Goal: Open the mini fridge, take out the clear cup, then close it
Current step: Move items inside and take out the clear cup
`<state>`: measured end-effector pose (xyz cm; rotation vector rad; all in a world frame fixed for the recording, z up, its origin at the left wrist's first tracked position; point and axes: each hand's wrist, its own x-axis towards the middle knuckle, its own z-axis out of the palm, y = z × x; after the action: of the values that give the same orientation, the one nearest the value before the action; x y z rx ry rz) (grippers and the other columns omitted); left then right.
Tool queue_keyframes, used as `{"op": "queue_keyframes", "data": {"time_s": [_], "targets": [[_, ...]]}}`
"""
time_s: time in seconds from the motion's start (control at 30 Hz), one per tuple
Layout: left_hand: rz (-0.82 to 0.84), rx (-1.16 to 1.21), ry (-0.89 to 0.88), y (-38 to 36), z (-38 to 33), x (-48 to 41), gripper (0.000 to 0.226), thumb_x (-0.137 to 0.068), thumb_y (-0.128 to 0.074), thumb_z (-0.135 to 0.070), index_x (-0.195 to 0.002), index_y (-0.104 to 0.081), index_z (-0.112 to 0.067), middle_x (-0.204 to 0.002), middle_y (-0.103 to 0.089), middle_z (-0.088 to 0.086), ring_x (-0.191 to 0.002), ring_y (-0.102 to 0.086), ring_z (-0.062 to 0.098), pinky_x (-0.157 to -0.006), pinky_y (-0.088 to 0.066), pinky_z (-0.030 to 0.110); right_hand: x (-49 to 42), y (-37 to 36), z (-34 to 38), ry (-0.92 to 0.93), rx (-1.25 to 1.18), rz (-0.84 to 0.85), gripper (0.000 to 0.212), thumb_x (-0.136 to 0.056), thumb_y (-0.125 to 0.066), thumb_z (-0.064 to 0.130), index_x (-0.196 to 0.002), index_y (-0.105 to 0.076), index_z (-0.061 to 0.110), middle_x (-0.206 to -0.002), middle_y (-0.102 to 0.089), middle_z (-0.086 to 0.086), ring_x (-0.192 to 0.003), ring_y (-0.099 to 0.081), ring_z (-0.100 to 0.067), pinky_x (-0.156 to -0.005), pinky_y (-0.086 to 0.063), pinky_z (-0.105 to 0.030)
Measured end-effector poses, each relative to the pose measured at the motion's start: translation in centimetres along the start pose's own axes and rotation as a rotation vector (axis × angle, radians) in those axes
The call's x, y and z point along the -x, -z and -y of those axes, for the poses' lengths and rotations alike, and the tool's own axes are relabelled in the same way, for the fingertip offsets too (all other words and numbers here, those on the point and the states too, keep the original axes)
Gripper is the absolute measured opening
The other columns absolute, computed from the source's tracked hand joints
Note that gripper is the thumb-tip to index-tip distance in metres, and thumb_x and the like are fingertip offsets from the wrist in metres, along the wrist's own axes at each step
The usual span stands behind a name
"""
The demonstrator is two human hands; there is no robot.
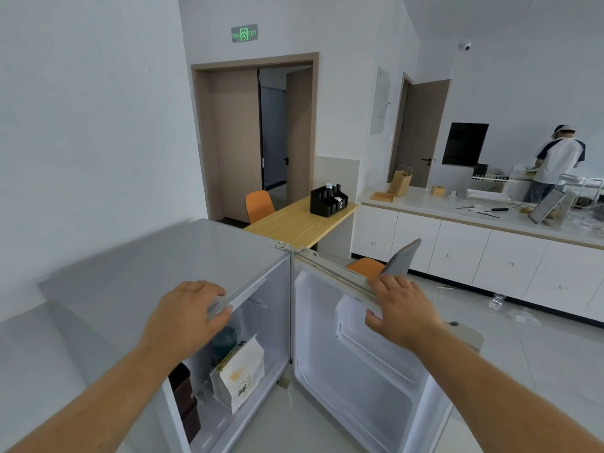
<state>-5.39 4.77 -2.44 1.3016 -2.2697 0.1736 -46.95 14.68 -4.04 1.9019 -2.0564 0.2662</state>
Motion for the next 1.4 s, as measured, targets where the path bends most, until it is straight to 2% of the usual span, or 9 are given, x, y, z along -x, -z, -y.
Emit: {"op": "queue_keyframes", "data": {"time_s": [0.17,0.43,0.63,0.77,0.93,1.03,1.17,1.27,1.4], "targets": [[0.05,0.039,-0.177,-0.8,-6.1,3.1,0.037,-0.092,-0.054,-0.052,-0.107,-0.072,-0.023,-0.105,-0.072,-0.01,-0.094,-0.062,0.011,-0.083,-0.052,0.028,1.7,0.4,3.2,0.207,-0.117,-0.112,0.055,-0.094,-0.043,0.056,-0.139,-0.054,0.027,-0.134,-0.059,0.006,-0.125,-0.049,-0.02,-0.109,-0.04,-0.041],[0.219,0.152,0.203,-6.0,-7.5,7.1,0.065,-0.084,-0.069,-0.061,-0.14,-0.052,-0.032,-0.139,-0.055,-0.01,-0.125,-0.05,0.016,-0.098,-0.048,0.031,3.6,-2.2,10.0,0.354,-0.293,-0.01,0.059,-0.092,-0.042,0.064,-0.138,-0.05,0.028,-0.137,-0.053,0.006,-0.128,-0.045,-0.019,-0.11,-0.039,-0.039],[0.27,0.294,0.434,-10.3,-6.1,7.9,0.072,-0.074,-0.079,-0.062,-0.134,-0.056,-0.03,-0.126,-0.062,-0.005,-0.112,-0.061,0.017,-0.089,-0.058,0.037,1.7,-6.0,15.3,0.145,-0.449,0.165,0.072,-0.084,-0.039,0.079,-0.143,-0.039,0.039,-0.147,-0.047,0.013,-0.132,-0.044,-0.016,-0.112,-0.039,-0.039],[0.245,0.391,0.542,-13.5,-4.0,7.4,0.069,-0.074,-0.084,-0.055,-0.132,-0.056,-0.028,-0.121,-0.062,-0.005,-0.107,-0.064,0.019,-0.083,-0.061,0.038,-0.3,-8.8,18.5,0.004,-0.621,0.234,0.075,-0.08,-0.043,0.077,-0.143,-0.043,0.037,-0.145,-0.05,0.012,-0.128,-0.045,-0.014,-0.1,-0.046,-0.034],[0.26,0.362,0.737,-17.4,-0.7,6.3,0.088,-0.078,-0.082,-0.056,-0.149,-0.04,-0.025,-0.147,-0.051,0.001,-0.121,-0.061,0.029,-0.087,-0.059,0.039,-3.0,-13.4,22.4,-0.168,-0.762,0.368,0.065,-0.086,-0.058,0.068,-0.139,-0.047,0.032,-0.14,-0.055,0.005,-0.122,-0.053,-0.02,-0.095,-0.052,-0.035],[0.263,0.333,0.785,-19.6,0.8,6.2,0.089,-0.076,-0.082,-0.058,-0.148,-0.041,-0.026,-0.149,-0.05,-0.001,-0.117,-0.065,0.026,-0.076,-0.053,0.028,-4.4,-16.2,24.5,-0.287,-0.844,0.469,0.065,-0.084,-0.059,0.068,-0.136,-0.049,0.031,-0.136,-0.057,0.003,-0.116,-0.059,-0.022,-0.093,-0.055,-0.037],[0.311,0.426,0.841,-22.2,2.1,5.8,0.089,-0.076,-0.085,-0.048,-0.149,-0.04,-0.025,-0.148,-0.048,0.003,-0.117,-0.064,0.028,-0.086,-0.054,0.035,-6.1,-19.4,26.2,-0.417,-0.89,0.584,0.066,-0.076,-0.057,0.07,-0.126,-0.053,0.027,-0.119,-0.061,0.007,-0.102,-0.061,-0.017,-0.081,-0.052,-0.034],[0.311,0.445,0.863,-24.0,2.9,5.6,0.085,-0.075,-0.085,-0.043,-0.147,-0.044,-0.024,-0.143,-0.053,0.004,-0.12,-0.061,0.027,-0.093,-0.053,0.038,-7.4,-21.8,27.2,-0.475,-0.883,0.638,0.048,-0.076,-0.057,0.066,-0.102,-0.056,0.025,-0.092,-0.063,0.014,-0.084,-0.059,-0.01,-0.075,-0.05,-0.033],[0.299,0.475,0.937,-25.9,3.6,5.2,0.08,-0.075,-0.086,-0.039,-0.143,-0.047,-0.02,-0.133,-0.06,0.007,-0.117,-0.063,0.03,-0.093,-0.055,0.043,-8.9,-24.1,27.9,-0.509,-0.902,0.664,0.04,-0.081,-0.061,0.063,-0.08,-0.063,0.023,-0.075,-0.067,0.007,-0.072,-0.062,-0.01,-0.059,-0.042,-0.027]]}}
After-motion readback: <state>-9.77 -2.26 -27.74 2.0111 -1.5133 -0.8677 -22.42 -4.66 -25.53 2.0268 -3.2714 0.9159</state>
